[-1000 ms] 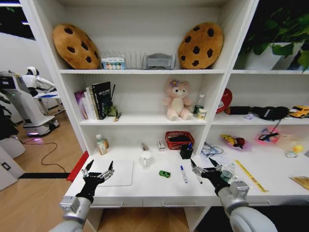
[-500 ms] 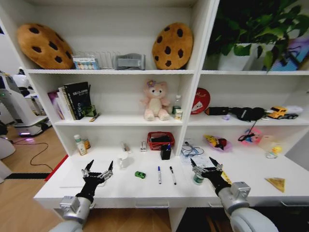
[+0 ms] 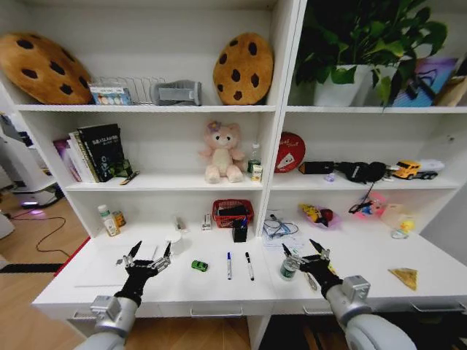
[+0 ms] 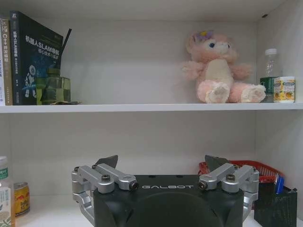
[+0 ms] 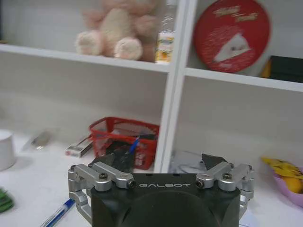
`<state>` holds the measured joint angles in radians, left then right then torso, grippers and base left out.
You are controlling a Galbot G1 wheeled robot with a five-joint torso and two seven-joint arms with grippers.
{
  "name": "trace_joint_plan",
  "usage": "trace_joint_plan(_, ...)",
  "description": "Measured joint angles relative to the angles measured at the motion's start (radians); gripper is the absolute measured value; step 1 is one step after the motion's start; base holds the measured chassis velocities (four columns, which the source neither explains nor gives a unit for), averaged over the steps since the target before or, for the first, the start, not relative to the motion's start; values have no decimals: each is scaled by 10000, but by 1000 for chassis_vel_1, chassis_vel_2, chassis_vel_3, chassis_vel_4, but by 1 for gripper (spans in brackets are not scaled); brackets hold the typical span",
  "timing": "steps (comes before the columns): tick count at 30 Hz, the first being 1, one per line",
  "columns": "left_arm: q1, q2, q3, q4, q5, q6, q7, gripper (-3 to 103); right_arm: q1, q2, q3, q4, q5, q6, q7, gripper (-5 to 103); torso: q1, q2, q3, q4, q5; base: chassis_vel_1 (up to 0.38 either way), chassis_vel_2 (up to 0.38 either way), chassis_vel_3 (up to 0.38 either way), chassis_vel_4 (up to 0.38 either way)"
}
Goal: Organize the objects on the table.
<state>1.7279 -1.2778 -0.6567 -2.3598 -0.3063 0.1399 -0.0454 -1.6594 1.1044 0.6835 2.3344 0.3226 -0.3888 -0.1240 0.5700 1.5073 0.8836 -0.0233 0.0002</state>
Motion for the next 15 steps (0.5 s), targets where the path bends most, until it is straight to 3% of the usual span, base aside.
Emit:
trace_joint_plan(5,0,0,3,0,0,-1,1,100,269,-959,-197,-505,-183,355,-1046,100,0,0,0,2,1,0,0,0,0)
trace_joint_plan(7,0,-1,3,0,0,-1,1,100,414,-1315,-297,-676,-34,424,-1399,100,-1,0,0,-3,1,0,0,0,0)
trace_joint_plan(9,0,-1,3,0,0,-1,1,100,1131,-2104,-847,-1007,460,397,-1895,100,-1,0,0,-2,0,0,0,0,0)
trace_joint_plan(10,0,-1,3,0,0,-1,1,100,1131,-2104,-847,-1007,460,397,-1895,100,-1,0,0,-2,0,0,0,0,0)
trace_joint_plan(13,0,0,2,0,1,-1,-1,100,2638,-3328,-2379,-1670,1225,192,-2308,100,1,-1,0,2,2,0,0,0,0)
trace_joint_plan(15,0,-2,3,-1,1,-2,3,100,3054,-3558,-2807,-1836,1399,110,-2338,100,1,-1,1,5,-2,0,0,0,0)
